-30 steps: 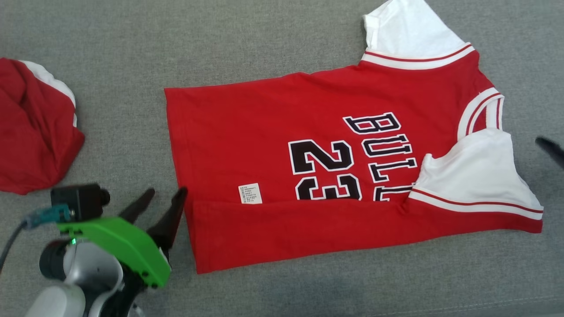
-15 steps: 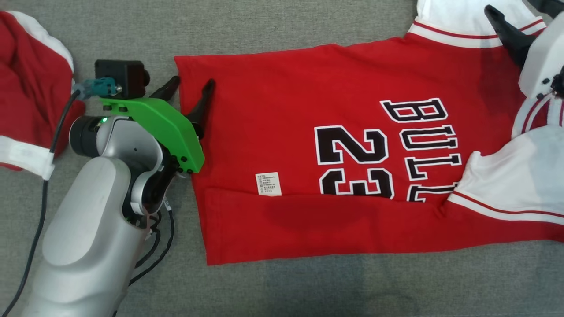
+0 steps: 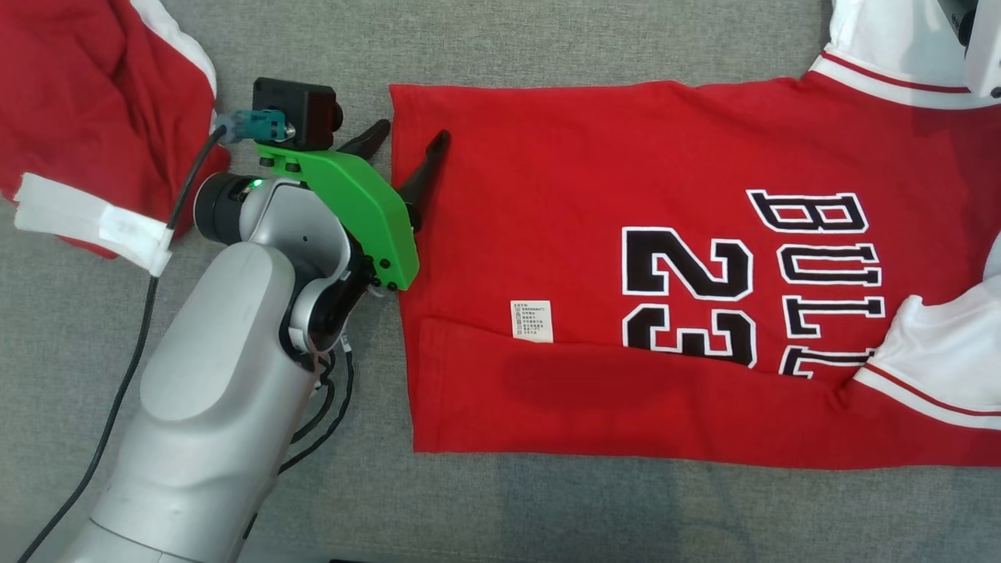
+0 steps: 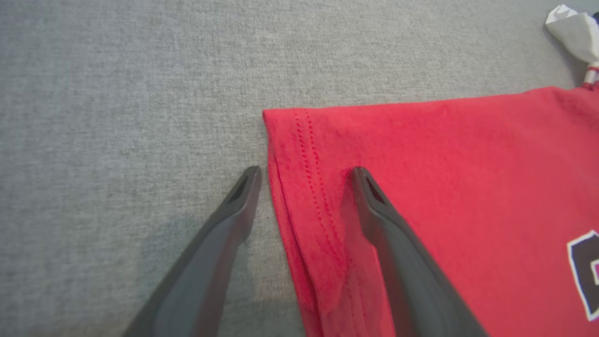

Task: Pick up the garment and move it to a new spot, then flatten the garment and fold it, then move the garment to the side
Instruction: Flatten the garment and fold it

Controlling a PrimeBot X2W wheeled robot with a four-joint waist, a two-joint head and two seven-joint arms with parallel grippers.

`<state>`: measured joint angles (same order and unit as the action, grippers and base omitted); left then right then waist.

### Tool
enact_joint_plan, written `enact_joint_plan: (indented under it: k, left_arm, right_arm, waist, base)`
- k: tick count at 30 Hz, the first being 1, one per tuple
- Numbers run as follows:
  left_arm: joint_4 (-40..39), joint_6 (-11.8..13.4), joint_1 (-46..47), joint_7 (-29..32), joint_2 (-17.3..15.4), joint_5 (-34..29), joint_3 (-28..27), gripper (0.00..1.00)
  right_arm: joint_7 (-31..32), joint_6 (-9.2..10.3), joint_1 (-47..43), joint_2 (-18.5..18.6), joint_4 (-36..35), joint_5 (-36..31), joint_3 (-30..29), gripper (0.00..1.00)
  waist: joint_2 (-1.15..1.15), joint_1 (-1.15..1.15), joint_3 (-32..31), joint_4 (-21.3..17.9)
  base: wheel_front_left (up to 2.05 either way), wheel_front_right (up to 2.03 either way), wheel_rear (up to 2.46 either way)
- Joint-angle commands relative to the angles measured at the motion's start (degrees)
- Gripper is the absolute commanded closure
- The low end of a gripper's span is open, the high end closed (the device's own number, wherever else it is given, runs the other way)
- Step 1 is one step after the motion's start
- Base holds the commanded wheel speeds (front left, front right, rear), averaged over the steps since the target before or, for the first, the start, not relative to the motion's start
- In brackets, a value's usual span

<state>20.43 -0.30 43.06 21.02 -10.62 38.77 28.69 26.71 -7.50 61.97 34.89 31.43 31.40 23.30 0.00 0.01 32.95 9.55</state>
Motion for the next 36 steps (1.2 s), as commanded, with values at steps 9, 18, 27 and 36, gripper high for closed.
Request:
enact_joint_plan:
  k: [9, 18, 27, 36]
  left_arm:
    - [5.52, -2.36, 2.39, -0.29, 3.79, 0.09, 3.21, 0.00]
    - [8.69, -3.91, 4.74, -0.30, 5.23, 1.82, 3.93, 0.00]
    - [10.99, -4.18, 7.21, -1.96, 5.87, 2.03, 4.08, 0.00]
    - [13.76, -4.89, 9.08, -4.87, 7.39, 3.85, 6.25, 1.00]
  right_arm:
    - [-1.66, 0.02, 2.19, 0.02, 7.75, -1.01, -0.46, 0.00]
    - [-3.76, 0.02, 4.21, -1.51, 14.17, -2.31, -1.84, 0.09]
    - [-6.67, 0.02, 4.44, -2.44, 16.47, -2.79, -1.21, 0.07]
    - [-10.09, 0.02, 4.97, -3.63, 20.87, -3.86, -1.96, 1.00]
  waist:
    - [0.00, -0.01, -0.74, 2.85]
    - [0.00, -0.01, -0.49, 3.23]
    - [0.00, -0.01, -0.85, 3.50]
    - [0.00, -0.01, -1.88, 5.14]
  base:
    - [0.00, 0.00, 0.00]
    - [0.00, 0.00, 0.00]
    - [0.00, 0.00, 0.00]
    - [0.00, 0.00, 0.00]
